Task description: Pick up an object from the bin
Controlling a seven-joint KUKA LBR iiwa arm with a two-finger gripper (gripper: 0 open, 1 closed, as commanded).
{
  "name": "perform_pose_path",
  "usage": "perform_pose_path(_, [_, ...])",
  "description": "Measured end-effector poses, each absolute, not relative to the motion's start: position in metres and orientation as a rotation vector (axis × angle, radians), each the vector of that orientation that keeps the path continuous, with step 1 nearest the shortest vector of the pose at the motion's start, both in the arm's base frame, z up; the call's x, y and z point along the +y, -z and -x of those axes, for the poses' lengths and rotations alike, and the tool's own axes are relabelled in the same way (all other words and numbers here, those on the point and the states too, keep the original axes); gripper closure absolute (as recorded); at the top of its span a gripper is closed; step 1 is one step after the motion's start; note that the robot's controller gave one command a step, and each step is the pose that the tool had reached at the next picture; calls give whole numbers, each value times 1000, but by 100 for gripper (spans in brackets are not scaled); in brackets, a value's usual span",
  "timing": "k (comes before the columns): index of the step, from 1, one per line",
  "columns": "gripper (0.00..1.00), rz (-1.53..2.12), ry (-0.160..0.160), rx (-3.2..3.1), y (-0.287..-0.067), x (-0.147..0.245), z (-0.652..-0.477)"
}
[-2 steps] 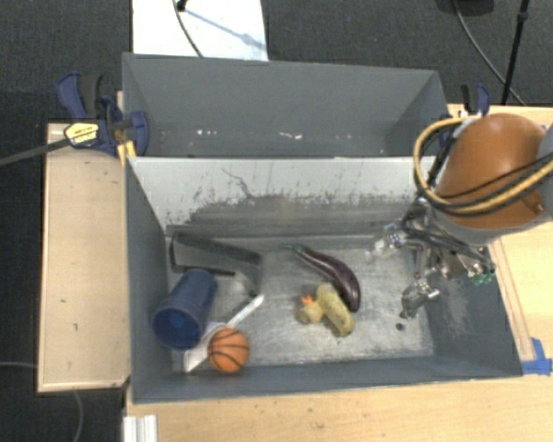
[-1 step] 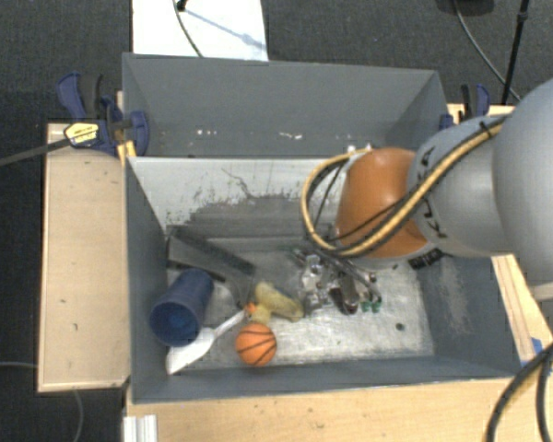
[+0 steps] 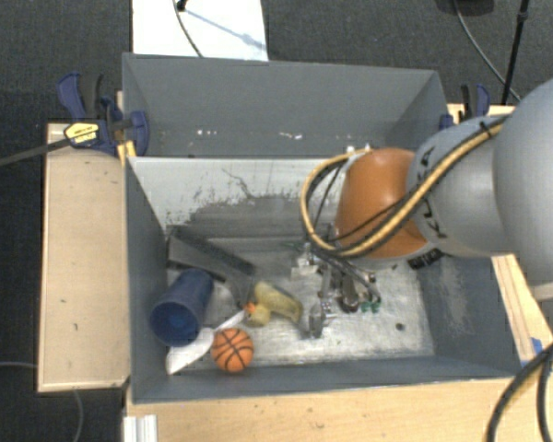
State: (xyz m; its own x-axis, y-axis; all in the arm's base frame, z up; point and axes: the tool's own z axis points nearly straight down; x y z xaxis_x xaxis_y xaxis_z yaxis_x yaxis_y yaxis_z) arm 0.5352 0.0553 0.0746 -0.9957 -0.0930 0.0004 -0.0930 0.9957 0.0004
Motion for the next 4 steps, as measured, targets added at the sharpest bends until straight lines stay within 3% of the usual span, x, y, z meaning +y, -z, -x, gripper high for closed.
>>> perform_pose_path(1, [0, -148, 1, -3138, -75, 55, -535])
perform_pose_path(2, [100, -418, -15, -3124, -75, 107, -524])
perform_pose_path(3, [100, -420, -15, -3124, -75, 107, -524])
perform_pose_path(4, [100, -447, 1, -3112, -207, 109, -516])
